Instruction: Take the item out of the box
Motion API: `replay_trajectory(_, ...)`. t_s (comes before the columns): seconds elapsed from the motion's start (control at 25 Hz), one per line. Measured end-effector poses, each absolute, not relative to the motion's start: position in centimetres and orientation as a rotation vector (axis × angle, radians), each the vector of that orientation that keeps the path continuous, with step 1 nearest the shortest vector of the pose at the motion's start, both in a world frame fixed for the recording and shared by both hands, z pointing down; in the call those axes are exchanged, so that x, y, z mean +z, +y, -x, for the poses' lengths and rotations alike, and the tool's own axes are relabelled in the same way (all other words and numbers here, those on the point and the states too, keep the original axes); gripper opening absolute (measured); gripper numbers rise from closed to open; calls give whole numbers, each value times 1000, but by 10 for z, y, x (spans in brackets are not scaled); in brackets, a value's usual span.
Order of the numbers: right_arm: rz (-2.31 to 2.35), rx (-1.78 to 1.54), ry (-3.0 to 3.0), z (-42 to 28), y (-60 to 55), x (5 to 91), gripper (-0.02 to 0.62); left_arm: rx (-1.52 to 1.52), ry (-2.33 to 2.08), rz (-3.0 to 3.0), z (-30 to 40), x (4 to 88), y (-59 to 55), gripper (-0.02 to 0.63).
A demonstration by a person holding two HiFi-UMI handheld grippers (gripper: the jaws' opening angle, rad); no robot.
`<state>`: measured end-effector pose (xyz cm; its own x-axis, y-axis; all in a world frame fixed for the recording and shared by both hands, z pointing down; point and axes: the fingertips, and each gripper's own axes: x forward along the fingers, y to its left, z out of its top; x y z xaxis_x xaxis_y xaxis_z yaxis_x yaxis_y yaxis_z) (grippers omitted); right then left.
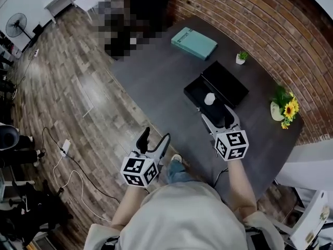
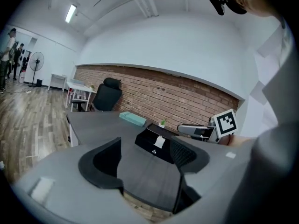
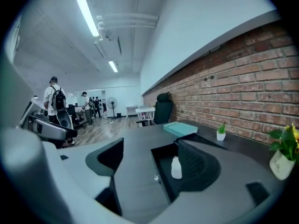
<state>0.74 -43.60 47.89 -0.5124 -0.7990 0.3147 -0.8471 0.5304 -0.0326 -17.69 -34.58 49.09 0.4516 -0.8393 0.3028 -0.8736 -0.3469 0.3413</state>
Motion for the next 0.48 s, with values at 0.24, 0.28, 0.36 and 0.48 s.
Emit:
replay_trajectory(0.24, -1359, 333, -2429, -17, -482, 521, 350, 151, -1378, -2260, 160, 502, -380, 319)
replay_trajectory(0.28, -1355, 343, -2415, -19, -488, 528, 350, 159, -1371, -2262, 158, 504, -385, 319)
replay_trajectory(0.36, -1345, 358, -2389, -22, -500, 541, 344, 172, -1357, -2263, 153, 507, -394, 319)
replay_trajectory(0.48, -1322, 385, -2345, -26, -516, 560, 309, 187, -1335, -2259, 145, 512, -405, 319)
